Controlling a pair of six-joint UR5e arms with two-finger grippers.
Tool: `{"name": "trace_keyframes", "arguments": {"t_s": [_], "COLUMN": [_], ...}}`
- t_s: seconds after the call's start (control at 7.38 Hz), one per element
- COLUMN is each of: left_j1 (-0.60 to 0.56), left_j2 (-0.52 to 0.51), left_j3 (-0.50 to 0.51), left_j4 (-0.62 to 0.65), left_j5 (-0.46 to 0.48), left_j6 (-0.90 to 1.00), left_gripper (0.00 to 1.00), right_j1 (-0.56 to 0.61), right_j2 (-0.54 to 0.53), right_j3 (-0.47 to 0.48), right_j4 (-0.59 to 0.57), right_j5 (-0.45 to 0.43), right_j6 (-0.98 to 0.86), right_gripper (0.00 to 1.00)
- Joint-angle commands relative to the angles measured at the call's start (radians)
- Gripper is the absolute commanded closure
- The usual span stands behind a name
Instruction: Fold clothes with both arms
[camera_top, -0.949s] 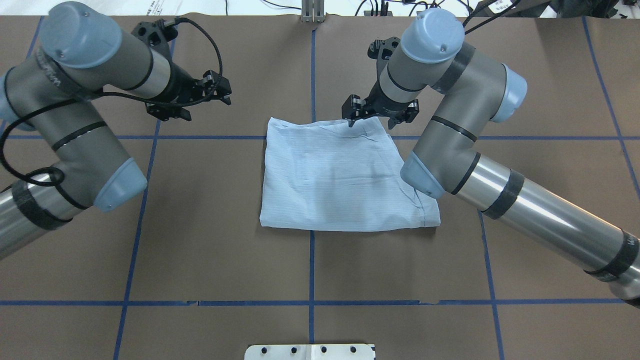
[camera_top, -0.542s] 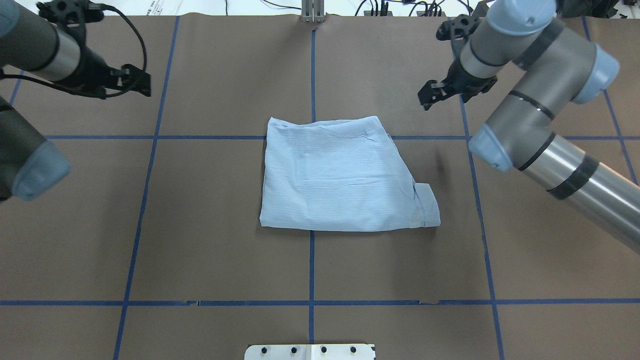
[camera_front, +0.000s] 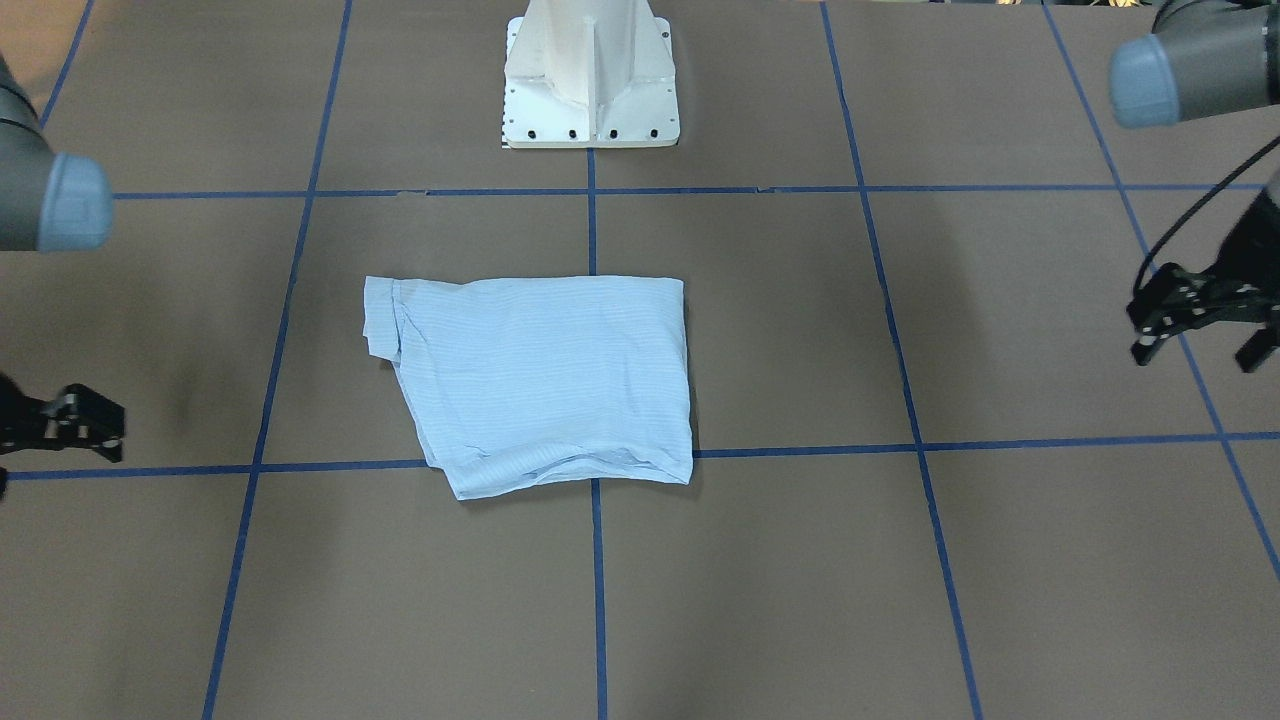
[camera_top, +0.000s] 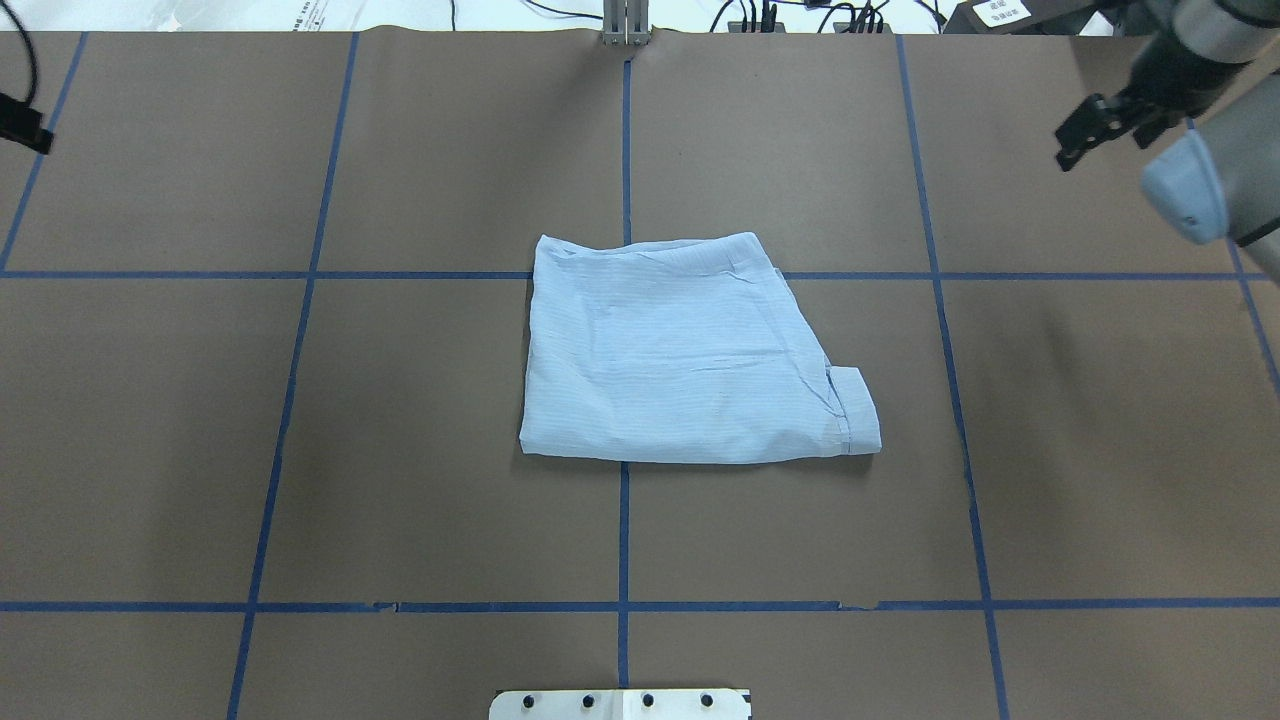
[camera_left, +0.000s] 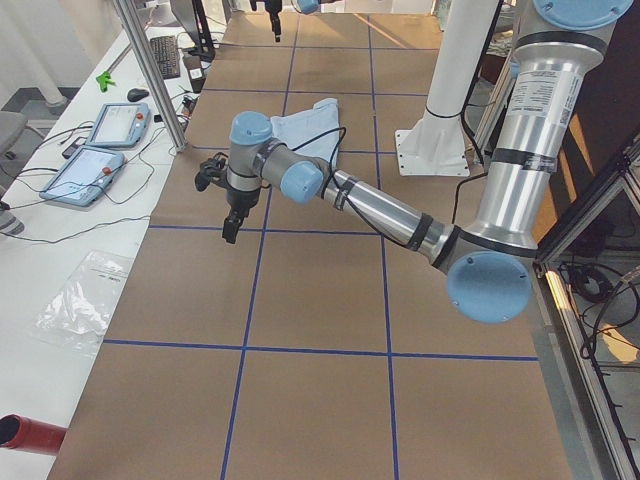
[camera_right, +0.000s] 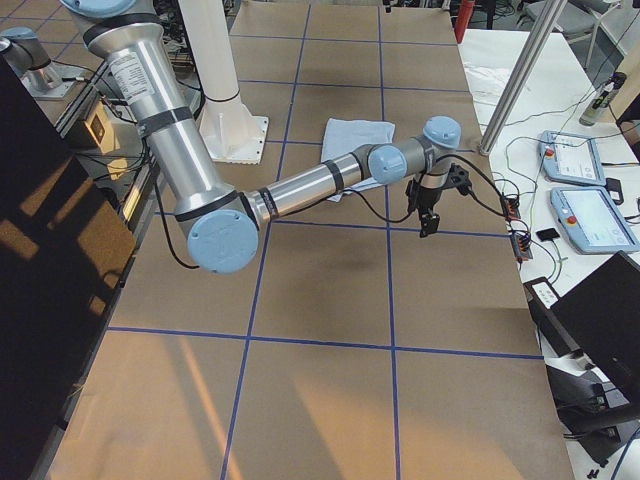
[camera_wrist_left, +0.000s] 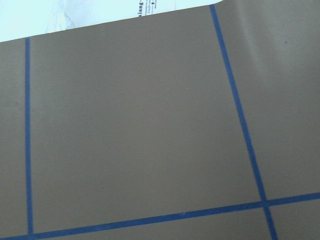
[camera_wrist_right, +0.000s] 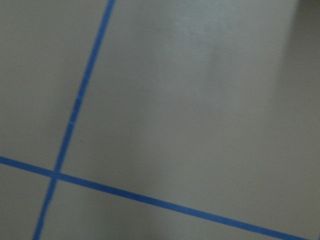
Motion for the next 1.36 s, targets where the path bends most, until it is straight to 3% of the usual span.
{"name": "trace_keyframes", "arguments": {"t_s": [0.0, 0.14, 0.54, 1.22], "left_j1": [-0.167, -0.17, -0.169, -0.166], "left_j2": [0.143, 0.216, 0.236, 0.233], "left_j3": [0.009, -0.004, 0.13, 0.147], "left_j4": [0.0, -0.011, -0.17, -0.143], "left_j5": [-0.12, -0.122, -0.115, -0.122], "left_j6": [0.263, 0.256, 0.245, 0.233], "left_gripper": [0.0, 0.0, 0.0, 0.0], "right_j1": [0.152, 0.181, 0.233, 0.236], "right_j2": [-0.163, -0.218, -0.275, -0.32], "right_j3": [-0.003, 0.004, 0.032, 0.038], "right_j4": [-0.007, 0.003, 0.016, 0.026], "right_j5": [0.053, 0.047, 0.049, 0.047], "right_j6": [-0.202, -0.201, -0.201, -0.157], "right_gripper": [0.0, 0.0, 0.0, 0.0]}}
